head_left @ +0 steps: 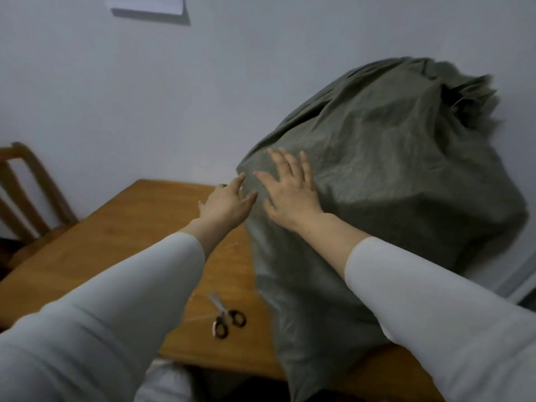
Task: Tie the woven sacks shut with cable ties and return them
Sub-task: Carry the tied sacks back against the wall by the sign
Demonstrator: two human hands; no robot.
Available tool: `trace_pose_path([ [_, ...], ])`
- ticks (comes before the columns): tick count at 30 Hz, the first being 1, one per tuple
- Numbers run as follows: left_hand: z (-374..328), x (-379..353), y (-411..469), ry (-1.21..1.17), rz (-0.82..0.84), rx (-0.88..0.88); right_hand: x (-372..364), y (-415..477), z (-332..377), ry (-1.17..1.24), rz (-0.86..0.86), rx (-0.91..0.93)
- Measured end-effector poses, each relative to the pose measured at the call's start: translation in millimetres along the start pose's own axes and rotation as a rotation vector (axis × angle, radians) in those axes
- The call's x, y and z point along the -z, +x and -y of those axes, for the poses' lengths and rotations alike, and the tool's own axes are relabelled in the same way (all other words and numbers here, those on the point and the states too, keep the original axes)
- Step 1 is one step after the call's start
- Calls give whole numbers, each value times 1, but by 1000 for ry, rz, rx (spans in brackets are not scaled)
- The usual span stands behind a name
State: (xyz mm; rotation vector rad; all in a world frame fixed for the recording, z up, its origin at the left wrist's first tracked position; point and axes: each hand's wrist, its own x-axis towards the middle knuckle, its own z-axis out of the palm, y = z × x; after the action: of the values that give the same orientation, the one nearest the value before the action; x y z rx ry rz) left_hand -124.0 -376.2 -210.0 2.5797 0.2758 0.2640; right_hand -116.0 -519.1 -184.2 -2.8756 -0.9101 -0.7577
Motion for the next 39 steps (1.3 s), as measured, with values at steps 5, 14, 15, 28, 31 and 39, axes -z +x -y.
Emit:
trace_pose_path([
  [5,93,12,-38,-4,37,62,-50,-16,99,108,187,53],
  [14,273,27,-99,7,269,169,-130,-64,255,228,545,-37],
  [15,289,24,-105,5,291,188,-137,-72,266,231,579,-40],
  [28,437,-50,-163,95,510,456,-261,-135,347,594,937,-332],
  [31,465,-67,-166,63,507,511,-294,-149,370,699,941,-500],
  [39,521,-107,-149,-44,420,412,-371,-143,414,968,750,-930],
])
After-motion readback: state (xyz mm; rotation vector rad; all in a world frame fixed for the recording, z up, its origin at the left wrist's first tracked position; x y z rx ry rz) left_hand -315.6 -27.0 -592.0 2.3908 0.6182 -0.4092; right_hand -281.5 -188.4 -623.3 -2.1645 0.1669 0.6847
